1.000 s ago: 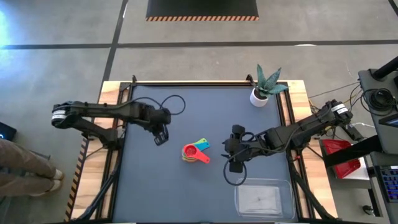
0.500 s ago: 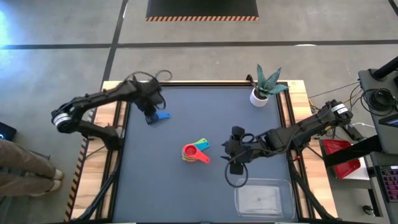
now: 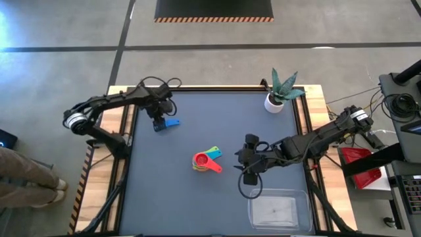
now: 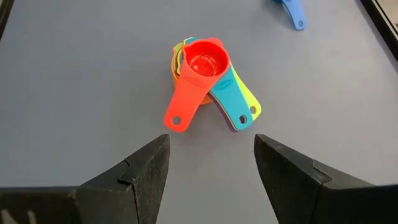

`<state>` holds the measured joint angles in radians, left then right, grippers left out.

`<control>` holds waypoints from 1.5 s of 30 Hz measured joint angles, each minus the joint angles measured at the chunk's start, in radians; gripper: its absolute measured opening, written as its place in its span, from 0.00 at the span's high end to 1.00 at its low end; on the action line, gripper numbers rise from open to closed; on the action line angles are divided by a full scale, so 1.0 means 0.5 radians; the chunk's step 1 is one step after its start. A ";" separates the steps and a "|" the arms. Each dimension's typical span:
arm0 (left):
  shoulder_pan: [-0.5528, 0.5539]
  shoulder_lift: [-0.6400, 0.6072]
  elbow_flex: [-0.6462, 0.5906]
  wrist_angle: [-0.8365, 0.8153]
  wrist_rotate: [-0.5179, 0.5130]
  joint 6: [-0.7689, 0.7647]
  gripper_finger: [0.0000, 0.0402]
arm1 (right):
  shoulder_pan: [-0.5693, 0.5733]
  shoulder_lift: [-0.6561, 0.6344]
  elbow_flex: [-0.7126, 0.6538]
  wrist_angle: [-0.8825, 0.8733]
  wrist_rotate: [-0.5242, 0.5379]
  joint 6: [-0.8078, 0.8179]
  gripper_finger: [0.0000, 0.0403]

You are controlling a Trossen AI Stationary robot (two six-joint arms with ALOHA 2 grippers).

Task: Nest measuring cups in basket
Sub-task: Stack the blue measuring cup on top of the red measuring cup

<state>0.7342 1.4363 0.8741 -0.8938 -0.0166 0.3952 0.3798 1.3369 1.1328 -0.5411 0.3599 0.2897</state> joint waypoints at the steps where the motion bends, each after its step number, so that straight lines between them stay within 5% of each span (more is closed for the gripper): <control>1: 0.002 0.024 -0.011 0.040 -0.001 0.008 0.54 | 0.000 0.000 0.000 0.000 0.000 0.007 0.44; 16: 0.150 0.365 -0.025 0.178 -0.140 0.073 0.63 | 0.000 0.000 0.000 -0.001 -0.001 0.012 0.44; 24: 0.147 0.359 -0.009 0.117 -0.061 -0.120 0.97 | 0.000 0.000 0.000 0.000 0.000 0.001 0.44; 45: -0.157 -0.108 0.047 -0.156 0.202 -0.577 1.00 | -0.002 0.000 0.000 -0.001 0.016 -0.008 0.44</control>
<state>0.6558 1.3824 0.8977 -0.9718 0.0845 0.1067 0.3790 1.3369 1.1328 -0.5415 0.3678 0.2855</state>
